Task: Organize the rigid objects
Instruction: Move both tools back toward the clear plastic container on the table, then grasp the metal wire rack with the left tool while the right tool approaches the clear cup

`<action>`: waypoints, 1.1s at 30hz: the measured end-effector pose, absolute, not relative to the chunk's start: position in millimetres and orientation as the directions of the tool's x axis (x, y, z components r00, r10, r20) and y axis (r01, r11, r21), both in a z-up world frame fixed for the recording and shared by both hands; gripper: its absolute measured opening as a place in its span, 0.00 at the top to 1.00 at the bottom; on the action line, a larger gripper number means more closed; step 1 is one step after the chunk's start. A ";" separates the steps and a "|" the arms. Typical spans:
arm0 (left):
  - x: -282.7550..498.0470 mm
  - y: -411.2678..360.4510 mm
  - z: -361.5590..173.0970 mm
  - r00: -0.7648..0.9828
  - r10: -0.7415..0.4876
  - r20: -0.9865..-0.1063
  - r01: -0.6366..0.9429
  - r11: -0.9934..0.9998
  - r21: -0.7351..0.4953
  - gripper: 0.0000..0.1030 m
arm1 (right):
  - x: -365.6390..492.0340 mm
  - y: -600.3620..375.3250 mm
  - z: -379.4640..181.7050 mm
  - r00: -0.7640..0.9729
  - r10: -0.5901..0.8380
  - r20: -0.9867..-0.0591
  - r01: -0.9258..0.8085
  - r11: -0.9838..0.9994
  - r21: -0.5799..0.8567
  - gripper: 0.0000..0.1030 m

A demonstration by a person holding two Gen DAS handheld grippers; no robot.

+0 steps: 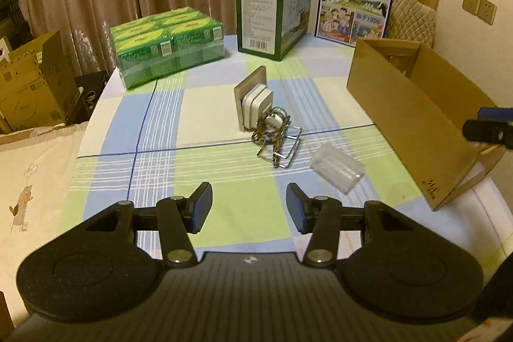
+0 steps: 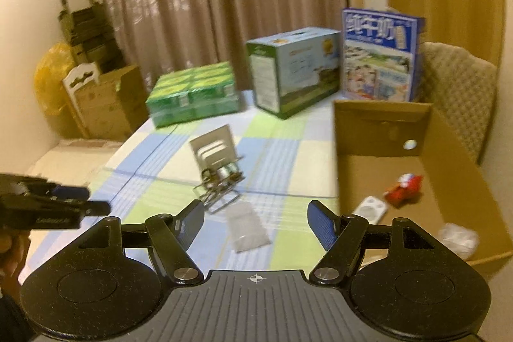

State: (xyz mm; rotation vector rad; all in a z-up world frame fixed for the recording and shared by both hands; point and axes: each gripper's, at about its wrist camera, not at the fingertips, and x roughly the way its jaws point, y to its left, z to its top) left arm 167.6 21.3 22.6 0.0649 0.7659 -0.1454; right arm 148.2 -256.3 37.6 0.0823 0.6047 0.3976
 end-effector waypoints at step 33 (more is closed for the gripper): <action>305.1 5.5 -79.3 0.613 -0.313 -0.726 0.417 0.908 -0.040 0.36 | 283.3 -200.9 -105.1 0.574 0.393 -0.719 -0.391 0.902 0.181 0.34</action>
